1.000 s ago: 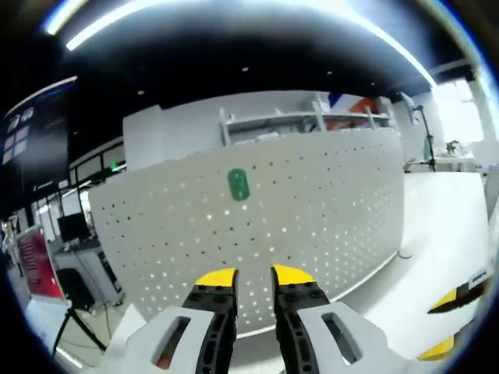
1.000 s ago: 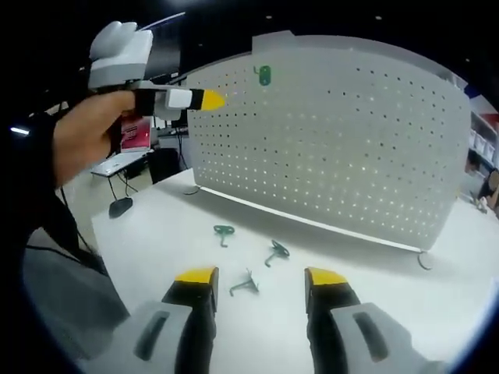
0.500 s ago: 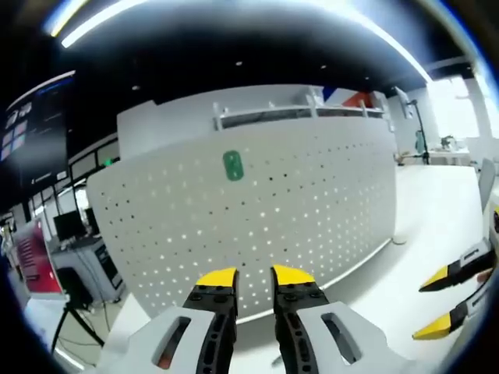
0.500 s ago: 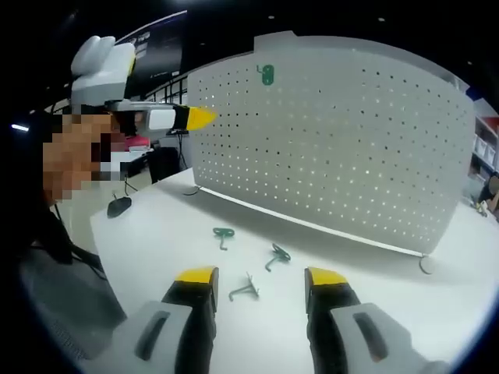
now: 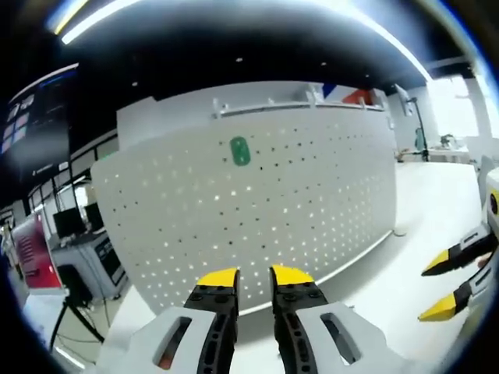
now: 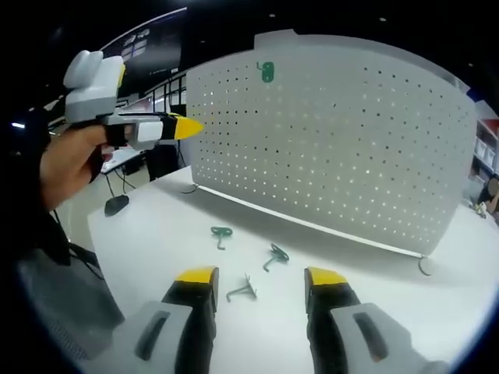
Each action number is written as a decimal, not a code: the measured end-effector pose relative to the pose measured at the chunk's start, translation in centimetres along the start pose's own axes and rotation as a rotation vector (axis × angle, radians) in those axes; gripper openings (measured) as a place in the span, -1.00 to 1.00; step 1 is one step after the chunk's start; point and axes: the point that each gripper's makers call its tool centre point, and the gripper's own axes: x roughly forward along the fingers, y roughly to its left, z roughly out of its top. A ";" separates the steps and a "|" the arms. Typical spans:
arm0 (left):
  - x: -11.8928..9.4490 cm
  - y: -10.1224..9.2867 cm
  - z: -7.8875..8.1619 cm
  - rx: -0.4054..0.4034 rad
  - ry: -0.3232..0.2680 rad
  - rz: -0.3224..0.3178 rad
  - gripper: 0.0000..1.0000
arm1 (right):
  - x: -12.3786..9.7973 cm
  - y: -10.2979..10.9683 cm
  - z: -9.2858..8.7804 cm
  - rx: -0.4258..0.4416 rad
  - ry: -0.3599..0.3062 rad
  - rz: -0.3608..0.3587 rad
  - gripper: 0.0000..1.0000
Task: Insert the hook assembly into the mounting plate slot until the hook locks in place.
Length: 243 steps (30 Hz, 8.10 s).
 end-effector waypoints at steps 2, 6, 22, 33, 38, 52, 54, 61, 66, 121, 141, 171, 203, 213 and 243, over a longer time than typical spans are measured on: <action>0.0 -0.2 -0.1 0.004 -0.001 -0.006 -0.69 | 0.1 -0.1 0.0 -0.003 0.003 -0.003 -0.17; 0.1 -0.2 -0.2 0.005 -0.002 -0.012 -0.69 | 0.2 -0.4 -0.2 -0.003 0.013 -0.005 -0.18; -0.1 0.0 -0.6 -0.004 -0.002 -0.015 -0.72 | 0.9 -0.2 -0.8 -0.021 0.042 0.012 -0.26; -0.5 -0.2 -0.9 0.004 0.002 -0.020 -0.73 | 2.0 0.3 -1.5 -0.034 0.083 0.047 -0.33; -0.4 -0.4 -0.9 0.009 0.005 -0.024 -0.73 | 2.4 0.4 -1.8 -0.025 0.097 0.061 -0.34; -0.6 -0.7 -1.4 0.018 0.020 -0.035 -0.76 | 4.0 0.6 -3.6 -0.026 0.166 0.106 -0.47; -0.6 -0.8 -1.5 0.022 0.022 -0.037 -0.76 | 4.2 0.6 -3.9 -0.027 0.178 0.113 -0.48; -0.6 -1.1 -1.7 0.032 0.029 -0.046 -0.76 | 5.0 0.8 -5.0 -0.035 0.218 0.135 -0.54; -0.7 -1.3 -2.1 0.033 0.039 -0.051 -0.76 | 5.5 0.9 -5.8 -0.035 0.248 0.152 -0.61; -0.5 -3.3 -4.5 0.066 0.106 -0.117 -0.81 | 8.2 1.0 -8.6 -0.130 0.329 0.186 -0.95; -0.6 -4.0 -5.1 0.074 0.119 -0.139 -0.83 | 7.9 0.1 -6.5 -0.119 0.258 0.158 -1.00; -0.6 -4.2 -5.1 0.079 0.120 -0.149 -0.83 | 9.2 -0.7 -8.1 -0.148 0.303 0.111 -0.85; -0.7 -4.9 -5.9 0.094 0.133 -0.177 -0.84 | 8.7 -1.9 -5.7 -0.101 0.228 0.097 -1.00; -0.9 -5.9 -6.2 0.104 0.137 -0.214 -0.84 | 8.5 -2.0 -4.5 -0.110 0.205 0.087 -1.00; -3.4 -11.2 -5.6 0.169 0.039 -0.528 -0.64 | 5.3 -0.5 1.8 -0.008 0.192 0.193 -1.00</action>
